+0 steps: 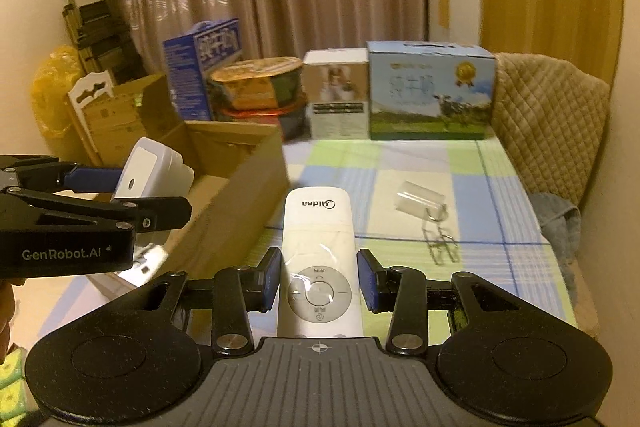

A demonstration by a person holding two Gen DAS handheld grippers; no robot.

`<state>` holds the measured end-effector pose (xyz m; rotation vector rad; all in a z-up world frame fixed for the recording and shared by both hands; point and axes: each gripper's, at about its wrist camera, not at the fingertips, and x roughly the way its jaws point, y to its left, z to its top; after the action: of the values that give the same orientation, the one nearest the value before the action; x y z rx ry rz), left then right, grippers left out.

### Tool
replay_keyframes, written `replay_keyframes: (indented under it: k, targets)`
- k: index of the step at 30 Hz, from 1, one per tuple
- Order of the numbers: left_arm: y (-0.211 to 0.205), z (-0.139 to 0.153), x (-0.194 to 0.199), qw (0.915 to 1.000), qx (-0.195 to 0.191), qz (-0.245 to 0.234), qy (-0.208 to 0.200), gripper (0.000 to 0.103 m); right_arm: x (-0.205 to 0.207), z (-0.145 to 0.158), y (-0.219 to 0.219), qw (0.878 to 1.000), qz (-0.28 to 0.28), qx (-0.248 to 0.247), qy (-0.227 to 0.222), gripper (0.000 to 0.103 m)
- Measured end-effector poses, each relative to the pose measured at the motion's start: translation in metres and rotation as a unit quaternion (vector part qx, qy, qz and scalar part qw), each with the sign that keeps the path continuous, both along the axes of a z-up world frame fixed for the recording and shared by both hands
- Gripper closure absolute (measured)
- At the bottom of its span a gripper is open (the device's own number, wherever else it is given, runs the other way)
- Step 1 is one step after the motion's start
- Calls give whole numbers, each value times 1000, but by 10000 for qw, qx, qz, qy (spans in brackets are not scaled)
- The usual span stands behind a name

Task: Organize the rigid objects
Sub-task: 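Carry the night light with the left tool while the right tool carries the remote toward the box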

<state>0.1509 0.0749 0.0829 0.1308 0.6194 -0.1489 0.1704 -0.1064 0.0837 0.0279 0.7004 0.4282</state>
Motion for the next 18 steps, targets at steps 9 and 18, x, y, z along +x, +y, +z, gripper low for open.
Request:
replay_keyframes:
  k: [9, 18]
  targets:
    - [52, 10, -8, 9995, 58, 310, -25, 41, 3, 8, 52, 9990, 436, 37, -38, 65]
    - [101, 10, -11, 9979, 160, 627, -5, 41, 10, 8, 102, 9969, 789, 35, -57, 66]
